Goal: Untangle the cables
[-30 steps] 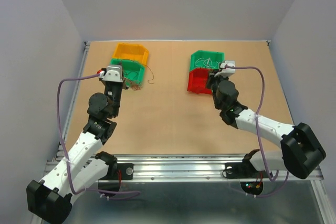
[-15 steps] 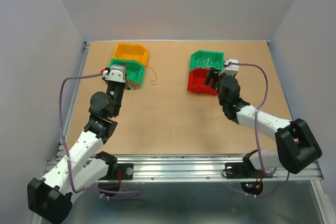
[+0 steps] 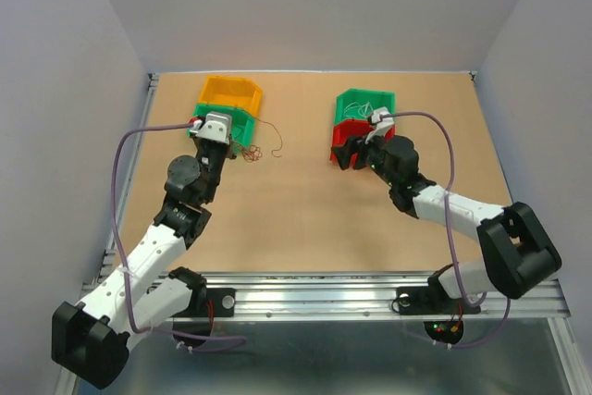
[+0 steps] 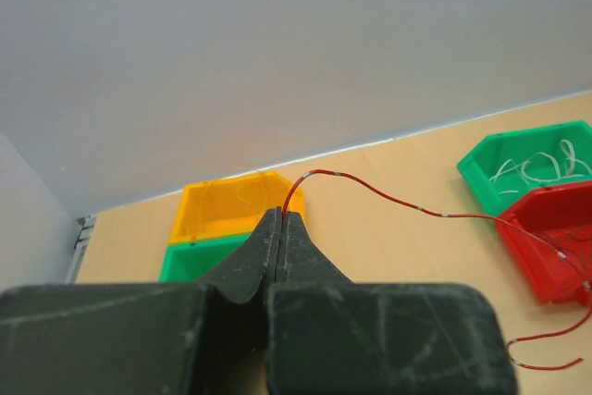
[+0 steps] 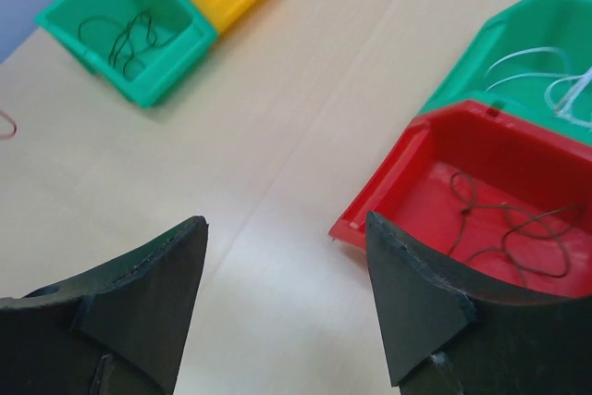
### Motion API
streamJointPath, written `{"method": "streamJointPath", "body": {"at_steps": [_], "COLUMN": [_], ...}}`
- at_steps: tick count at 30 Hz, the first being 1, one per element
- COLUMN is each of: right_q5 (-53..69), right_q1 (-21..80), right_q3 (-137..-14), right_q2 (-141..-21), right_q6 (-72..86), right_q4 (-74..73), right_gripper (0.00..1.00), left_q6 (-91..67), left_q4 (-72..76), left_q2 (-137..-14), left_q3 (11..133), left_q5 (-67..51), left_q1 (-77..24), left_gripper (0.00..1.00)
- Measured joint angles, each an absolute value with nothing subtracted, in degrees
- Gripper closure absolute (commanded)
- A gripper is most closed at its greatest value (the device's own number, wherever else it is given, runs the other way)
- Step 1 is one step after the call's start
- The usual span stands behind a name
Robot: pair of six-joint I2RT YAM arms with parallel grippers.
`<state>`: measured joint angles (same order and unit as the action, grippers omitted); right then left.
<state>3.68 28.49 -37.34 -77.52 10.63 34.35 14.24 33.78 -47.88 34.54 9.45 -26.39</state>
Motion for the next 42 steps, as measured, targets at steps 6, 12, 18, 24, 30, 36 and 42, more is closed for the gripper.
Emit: {"method": "streamJointPath", "body": {"at_steps": [6,12,18,24,30,36,42], "right_q5": [11.18,20.95,30.85,34.59,34.3,34.85,34.48], "right_q1": [29.34,31.33,33.26,34.57,36.32,37.3,37.21], "right_q3": [-38.65,-50.17,-68.05,-80.44,-87.57,-90.65,-90.48], "right_q2": [-86.89,-100.31,-114.8,-126.17,-132.64,-133.12,-132.79], "right_q6": [10.79,7.84,5.72,3.68,-0.05,-3.22,-4.95], "right_q4": [35.24,37.74,39.42,40.34,40.14,39.9,42.13], "right_gripper": [0.23,0.21,0.19,0.16,0.16,0.14,0.15], "left_q6": [15.51,13.72,10.28,8.23,8.62,8.88,8.84], "left_q4": [33.45,30.85,30.65,31.42,31.79,30.48,29.76], "left_q2": [-54.39,-59.53,-54.15,-51.7,-55.46,-65.78,-69.1], "left_q3": [36.73,40.88,40.88,40.88,41.15,44.49,44.93], "left_q5": [17.19,19.99,21.61,22.44,23.2,21.45,19.22], "left_q1": [-24.82,-16.86,-11.73,-8.84,-7.62,-5.04,-4.34], "left_gripper": [1.0,1.0,1.0,1.0,1.0,1.0,1.0]}}
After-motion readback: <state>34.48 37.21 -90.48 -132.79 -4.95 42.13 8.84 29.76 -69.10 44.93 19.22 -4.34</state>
